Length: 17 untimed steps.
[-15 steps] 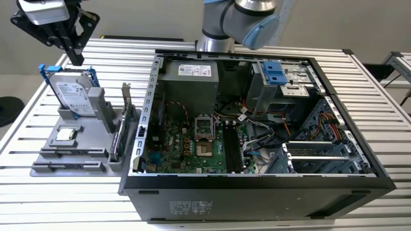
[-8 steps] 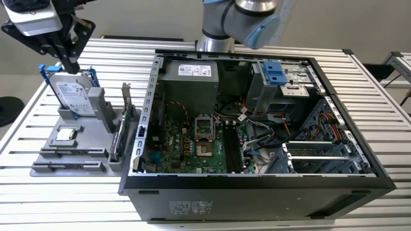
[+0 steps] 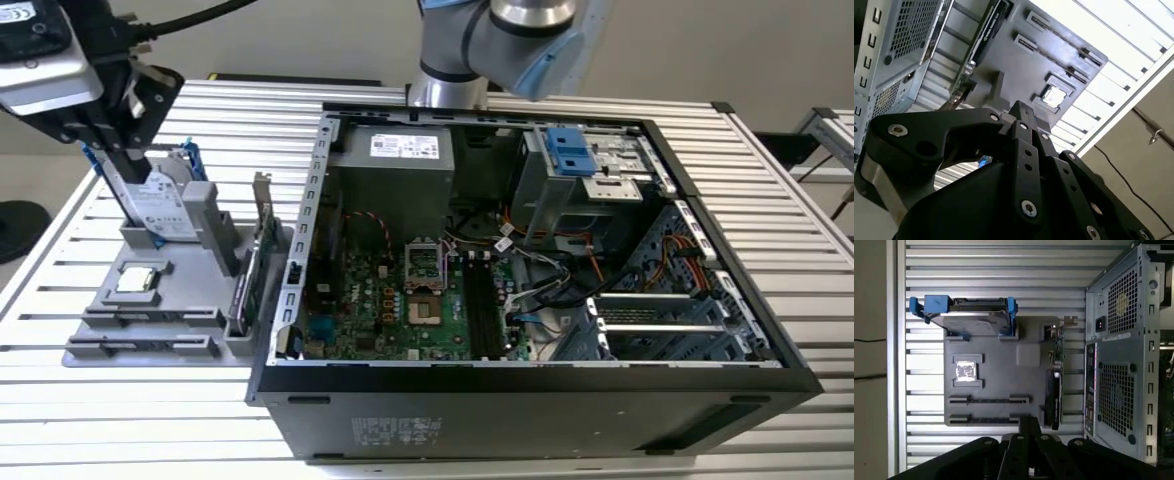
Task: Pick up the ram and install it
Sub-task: 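Reach for the ram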
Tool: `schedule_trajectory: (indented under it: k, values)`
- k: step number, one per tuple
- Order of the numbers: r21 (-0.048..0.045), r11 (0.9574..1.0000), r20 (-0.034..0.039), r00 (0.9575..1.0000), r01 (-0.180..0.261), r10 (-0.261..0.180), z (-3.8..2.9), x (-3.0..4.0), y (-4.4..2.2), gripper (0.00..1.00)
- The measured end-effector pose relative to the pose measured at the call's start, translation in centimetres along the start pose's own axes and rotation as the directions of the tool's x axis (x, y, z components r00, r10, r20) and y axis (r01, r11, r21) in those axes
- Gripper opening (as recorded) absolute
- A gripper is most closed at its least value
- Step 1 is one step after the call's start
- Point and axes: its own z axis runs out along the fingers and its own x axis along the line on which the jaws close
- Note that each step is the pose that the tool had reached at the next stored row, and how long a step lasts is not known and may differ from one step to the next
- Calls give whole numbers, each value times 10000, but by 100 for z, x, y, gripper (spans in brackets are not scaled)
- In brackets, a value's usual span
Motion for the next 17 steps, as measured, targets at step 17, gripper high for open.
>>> schedule_trajectory:
  k: [17]
  values:
    - [0, 10000, -26, 10000, -3, 3, -16, -10, -583, 0]
